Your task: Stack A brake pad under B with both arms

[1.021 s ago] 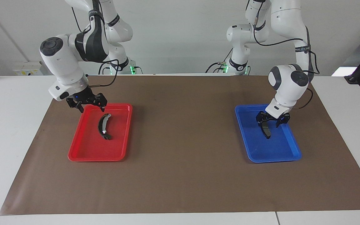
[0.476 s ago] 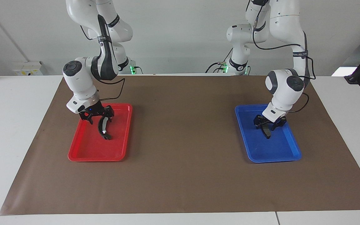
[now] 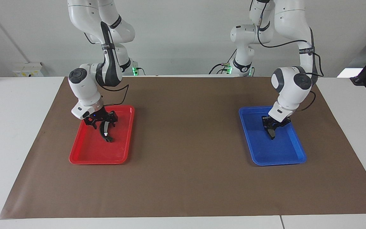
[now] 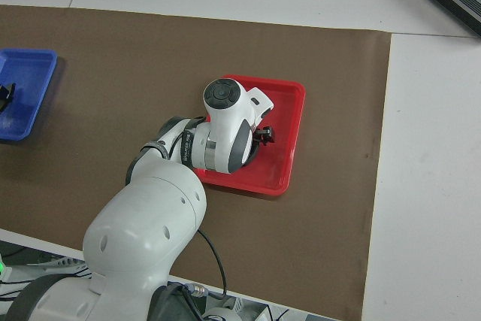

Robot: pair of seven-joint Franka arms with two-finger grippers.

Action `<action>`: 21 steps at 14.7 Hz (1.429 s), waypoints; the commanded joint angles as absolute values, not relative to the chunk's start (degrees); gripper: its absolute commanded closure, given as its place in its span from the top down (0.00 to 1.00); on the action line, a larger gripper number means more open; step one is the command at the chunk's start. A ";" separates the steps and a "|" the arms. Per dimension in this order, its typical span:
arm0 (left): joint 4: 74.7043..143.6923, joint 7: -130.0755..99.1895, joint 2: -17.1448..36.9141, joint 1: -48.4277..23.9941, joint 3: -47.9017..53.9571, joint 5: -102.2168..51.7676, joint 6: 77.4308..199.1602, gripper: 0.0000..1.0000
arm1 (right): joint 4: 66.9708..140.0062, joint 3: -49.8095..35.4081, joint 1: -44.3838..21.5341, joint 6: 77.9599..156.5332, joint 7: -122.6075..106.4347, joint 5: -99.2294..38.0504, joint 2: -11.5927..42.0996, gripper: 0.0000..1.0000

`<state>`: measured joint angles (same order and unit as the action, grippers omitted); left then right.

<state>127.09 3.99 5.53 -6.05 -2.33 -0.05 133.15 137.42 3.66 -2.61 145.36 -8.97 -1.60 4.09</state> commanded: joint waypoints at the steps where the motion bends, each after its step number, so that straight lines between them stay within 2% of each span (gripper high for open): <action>1: 121.05 -2.96 4.30 -11.14 -2.72 -0.09 125.00 0.28 | 137.64 3.52 -1.93 147.30 -11.42 -3.16 4.75 0.95; 6: 119.01 -18.43 6.32 -22.92 -2.81 -0.09 128.22 0.31 | 137.37 3.52 -2.02 148.45 -11.69 -3.16 5.54 0.91; 7: 118.57 -20.98 6.68 -24.85 -2.81 0.00 129.19 0.31 | 137.37 3.52 -2.02 148.19 -11.78 -3.16 5.54 0.89; 8: 118.04 -23.44 7.64 -26.87 -2.81 0.00 130.24 0.32 | 137.29 3.52 -2.02 147.84 -11.78 -3.16 5.54 0.81; 9: 117.25 -25.47 8.86 -28.90 -2.81 -0.09 131.65 0.32 | 137.11 3.52 -2.02 147.75 -11.60 -3.16 5.54 0.68; 11: 115.15 -29.16 11.76 -32.67 -2.81 -0.09 133.15 0.32 | 135.28 3.52 -1.93 146.44 -11.43 -3.16 5.80 0.22; 12: 112.18 -31.70 14.82 -34.87 -2.81 -0.09 133.15 0.33 | 133.87 3.52 -1.93 144.51 -10.64 -3.86 5.80 0.03; 13: 109.36 -34.77 17.72 -36.46 -2.81 -0.09 133.15 0.34 | 132.38 3.52 -1.85 142.58 -10.03 -4.91 5.80 0.00; 15: 105.92 -37.35 21.17 -38.57 -2.81 -0.09 133.50 0.34 | 132.01 3.52 -1.93 141.15 -9.41 -5.36 5.71 0.00; 17: 105.64 -37.97 22.67 -40.86 -2.90 -0.09 134.81 0.34 | 131.75 3.52 -2.02 140.11 -7.57 -5.45 4.75 0.00; 21: 105.21 -37.97 24.61 -43.15 -2.81 0.00 136.76 0.40 | 126.05 3.52 -2.72 128.43 -7.03 -5.45 1.68 0.00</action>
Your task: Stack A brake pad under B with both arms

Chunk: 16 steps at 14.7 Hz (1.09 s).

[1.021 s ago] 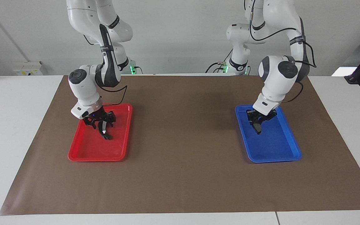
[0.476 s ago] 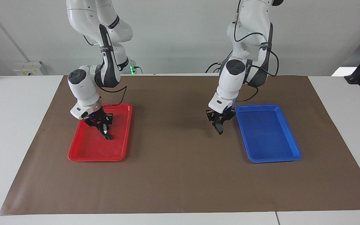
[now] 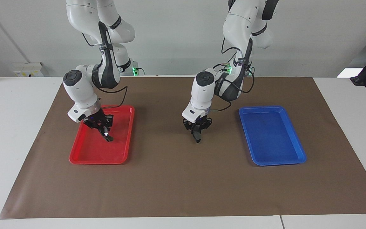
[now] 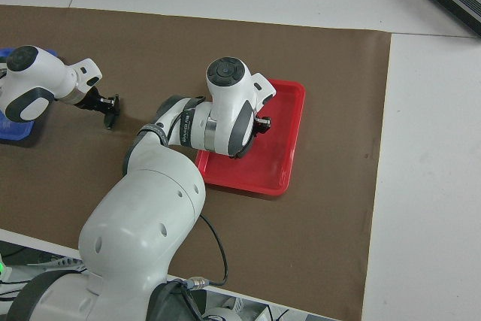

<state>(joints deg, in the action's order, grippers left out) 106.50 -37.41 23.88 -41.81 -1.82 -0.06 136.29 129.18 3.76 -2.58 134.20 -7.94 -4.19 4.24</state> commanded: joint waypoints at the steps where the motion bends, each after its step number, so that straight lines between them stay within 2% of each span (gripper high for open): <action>1: 105.29 -37.88 24.78 -43.33 -2.73 0.00 137.63 0.46 | 124.90 3.43 -2.72 126.23 -6.42 -5.36 0.89 0.00; 2: 105.47 -37.88 24.87 -43.33 -2.72 0.00 137.64 0.57 | 123.33 3.43 -2.81 122.99 -6.33 -5.36 0.36 0.00; 4: 105.21 -37.88 24.79 -43.24 -2.99 0.00 136.50 0.89 | 120.16 2.64 -2.90 119.11 -5.28 -5.36 0.09 0.00; 5: 105.29 -37.88 24.52 -43.07 -3.08 0.00 136.06 0.97 | 118.41 1.33 -2.90 116.92 -4.06 -5.27 0.26 0.00; 8: 107.48 -35.96 18.57 -39.22 -3.34 0.00 132.72 0.98 | 114.01 -1.40 -4.03 114.00 1.48 -4.75 1.58 0.00; 11: 112.14 -28.85 10.31 -33.24 -3.25 0.00 130.71 0.98 | 112.42 -1.58 -9.74 115.31 6.92 -4.40 3.33 0.00; 14: 112.24 -22.27 6.69 -27.08 -3.25 0.00 123.94 0.98 | 108.03 -1.58 -15.54 115.75 12.82 -4.39 6.93 0.00; 16: 111.98 -15.41 4.23 -22.70 -3.25 0.00 120.26 0.98 | 107.76 -1.49 -18.97 117.06 15.90 -4.22 7.56 0.00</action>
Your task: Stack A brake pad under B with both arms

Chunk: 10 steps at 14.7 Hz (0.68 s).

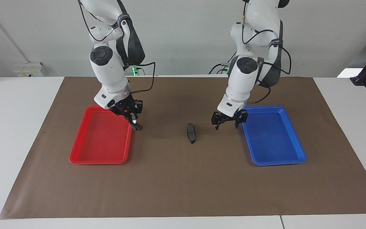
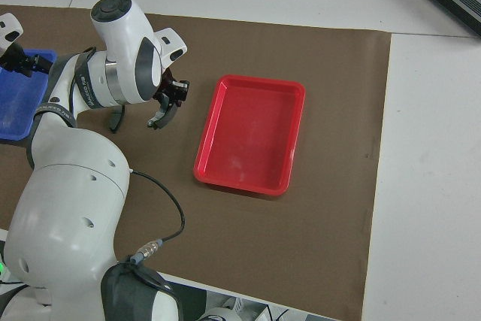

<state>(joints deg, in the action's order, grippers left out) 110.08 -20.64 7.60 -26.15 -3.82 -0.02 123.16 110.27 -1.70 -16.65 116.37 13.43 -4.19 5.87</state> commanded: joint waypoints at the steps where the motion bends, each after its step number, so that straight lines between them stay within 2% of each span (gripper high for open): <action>1: 111.71 -12.60 2.91 -20.59 -3.25 0.00 118.15 0.98 | 106.80 -1.49 -20.64 117.51 16.43 -4.22 8.78 0.00; 5: 110.84 -3.28 -2.63 -11.80 -3.34 0.00 110.93 0.98 | 96.53 -1.49 -27.05 117.07 25.97 -0.73 18.25 0.00; 7: 106.99 0.42 -2.81 -8.89 -3.43 -0.09 105.50 0.98 | 91.08 -1.49 -30.22 117.86 33.54 2.72 24.32 0.00; 10: 100.91 4.91 -2.02 -6.51 -3.52 -0.26 97.49 0.98 | 90.53 -1.58 -32.07 121.01 34.54 2.81 26.89 0.00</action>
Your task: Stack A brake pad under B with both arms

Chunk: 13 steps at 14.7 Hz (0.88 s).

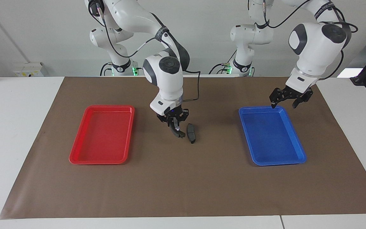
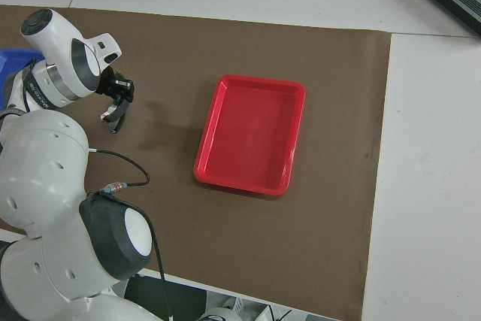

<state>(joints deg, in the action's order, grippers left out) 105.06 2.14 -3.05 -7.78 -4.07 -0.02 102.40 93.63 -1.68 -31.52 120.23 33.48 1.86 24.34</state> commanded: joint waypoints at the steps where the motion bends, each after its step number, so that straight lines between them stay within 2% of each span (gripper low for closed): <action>1: 100.12 6.14 -2.20 -6.33 -3.78 -0.26 95.99 0.98 | 90.53 -1.58 -33.21 121.98 34.72 2.81 27.85 0.00; 6: 94.75 11.07 -2.02 -2.47 -3.78 -0.18 89.74 0.98 | 93.85 -1.49 -34.80 128.31 34.89 2.99 29.18 0.00; 13: 96.15 10.81 -2.64 -2.37 -3.60 -0.09 89.91 0.99 | 97.47 -1.49 -35.07 130.87 36.56 4.31 28.83 0.00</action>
<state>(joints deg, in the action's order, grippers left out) 96.40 10.19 -2.70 -2.73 -4.00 -0.02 90.95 96.29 -1.61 -35.07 129.58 34.75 3.40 29.87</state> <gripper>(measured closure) 0.009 0.573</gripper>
